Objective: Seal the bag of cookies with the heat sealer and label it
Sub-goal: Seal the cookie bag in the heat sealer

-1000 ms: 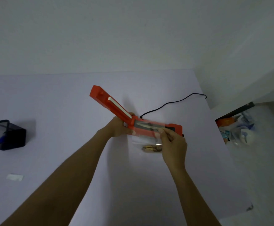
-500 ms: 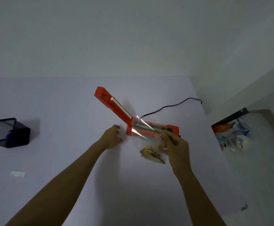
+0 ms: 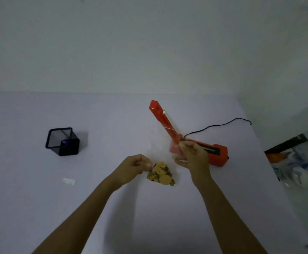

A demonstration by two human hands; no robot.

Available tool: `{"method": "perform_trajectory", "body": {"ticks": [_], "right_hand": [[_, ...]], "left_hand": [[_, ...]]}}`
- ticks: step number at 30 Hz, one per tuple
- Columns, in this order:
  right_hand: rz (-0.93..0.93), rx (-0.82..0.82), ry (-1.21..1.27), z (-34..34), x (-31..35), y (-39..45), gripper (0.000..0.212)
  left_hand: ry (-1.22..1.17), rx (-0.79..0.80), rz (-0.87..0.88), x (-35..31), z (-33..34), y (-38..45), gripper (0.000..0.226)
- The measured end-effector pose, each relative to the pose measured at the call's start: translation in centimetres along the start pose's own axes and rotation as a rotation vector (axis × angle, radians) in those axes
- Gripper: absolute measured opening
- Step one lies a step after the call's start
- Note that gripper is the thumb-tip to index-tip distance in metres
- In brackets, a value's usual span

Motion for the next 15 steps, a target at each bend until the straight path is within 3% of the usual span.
{"method": "perform_trajectory", "body": {"ticks": [10, 12, 15], "right_hand": [[0.082, 0.097, -0.319, 9.5, -9.3, 2.4, 0.012], [0.06, 0.089, -0.384, 10.6, -10.2, 3.0, 0.012], [-0.02, 0.079, -0.503, 11.5, -11.0, 4.1, 0.008]], "left_hand": [[-0.001, -0.222, -0.294, 9.1, -6.7, -1.9, 0.008], [0.011, -0.252, -0.3, 10.1, -6.9, -1.6, 0.005], [0.231, -0.328, -0.221, 11.1, -7.2, -0.7, 0.02]]}}
Point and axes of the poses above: each hand's wrist, its own y-axis towards the middle knuckle, its own z-axis out of the palm, x = y × z, the point moved 2 cm from there along y, towards the middle knuckle, and after that the axes turned 10 degrees about -x, right-handed, at the moved point
